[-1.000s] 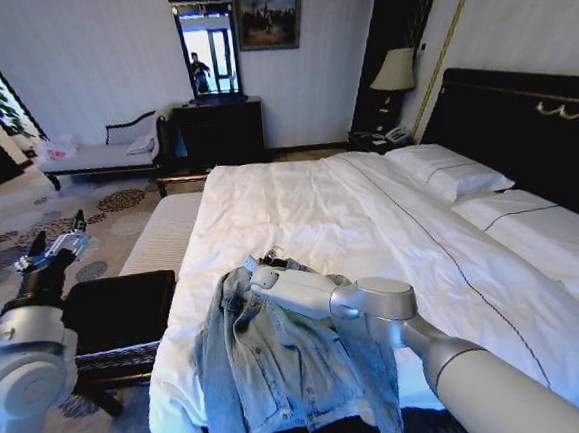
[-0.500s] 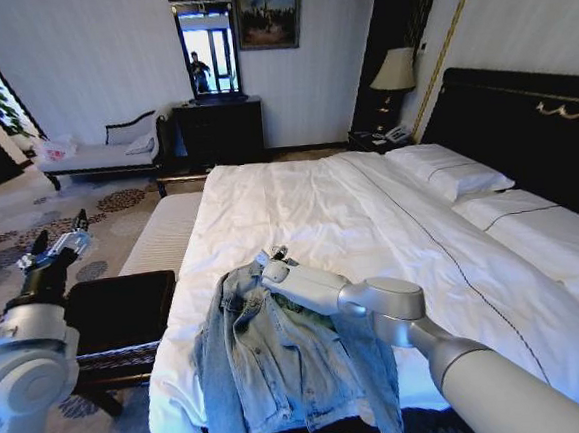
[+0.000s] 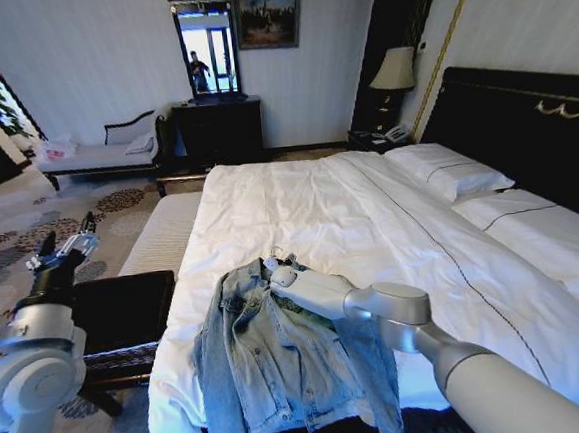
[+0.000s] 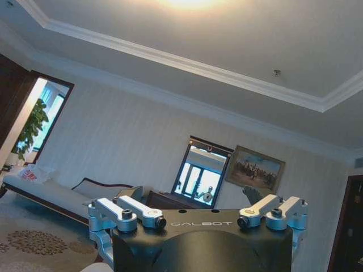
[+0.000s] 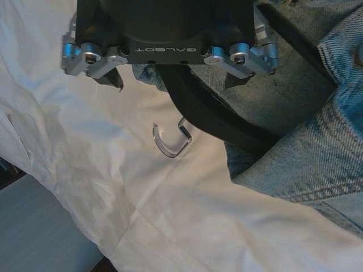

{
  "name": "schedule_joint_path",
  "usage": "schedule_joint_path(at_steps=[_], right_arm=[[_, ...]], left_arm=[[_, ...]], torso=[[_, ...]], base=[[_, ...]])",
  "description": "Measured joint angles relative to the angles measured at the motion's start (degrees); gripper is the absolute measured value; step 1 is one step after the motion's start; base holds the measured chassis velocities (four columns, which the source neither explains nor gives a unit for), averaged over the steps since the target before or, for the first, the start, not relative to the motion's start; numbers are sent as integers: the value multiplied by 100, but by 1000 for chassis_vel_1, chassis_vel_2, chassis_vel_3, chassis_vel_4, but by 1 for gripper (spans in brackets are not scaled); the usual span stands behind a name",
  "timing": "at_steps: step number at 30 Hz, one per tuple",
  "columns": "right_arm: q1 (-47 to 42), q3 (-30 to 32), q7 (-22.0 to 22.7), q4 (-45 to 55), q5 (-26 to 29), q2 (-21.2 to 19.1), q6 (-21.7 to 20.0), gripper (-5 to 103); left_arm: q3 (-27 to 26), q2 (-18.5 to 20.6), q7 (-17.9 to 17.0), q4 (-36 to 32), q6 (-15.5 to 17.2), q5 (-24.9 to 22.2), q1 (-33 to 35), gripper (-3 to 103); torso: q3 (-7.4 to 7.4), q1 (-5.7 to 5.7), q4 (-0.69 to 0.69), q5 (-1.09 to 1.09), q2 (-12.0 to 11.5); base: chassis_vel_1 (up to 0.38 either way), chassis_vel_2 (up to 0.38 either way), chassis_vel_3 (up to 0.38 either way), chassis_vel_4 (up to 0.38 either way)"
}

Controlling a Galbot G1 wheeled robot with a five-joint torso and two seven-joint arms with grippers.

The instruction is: Pick up the clothes from the bed and hang them on the clothes hanger.

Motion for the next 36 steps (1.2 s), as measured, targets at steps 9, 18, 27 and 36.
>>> schedule_joint_path(at_steps=[9,18,27,36], right_arm=[[-75,276,-213,-630,-540,197,47,68],[-74,448,-312,-853,-799,193,131,35],[-104,444,-562,-684,-1020,181,401,25],[156,171,200,272,-2070,-426,191,20]], left_arm=[[-61,-25,4,-8,-6,0,51,100],[-25,-50,8,-7,-10,10,44,100],[12,-57,12,5,-13,27,37,100],[32,-67,15,-15,-16,33,25,100]], torso=[[0,0,-1,0,0],[0,0,-1,0,0],[0,0,-2,-1,0],[1,0,-2,0,0]], base=[[0,0,0,0],[0,0,0,0],[0,0,0,0],[0,0,0,0]])
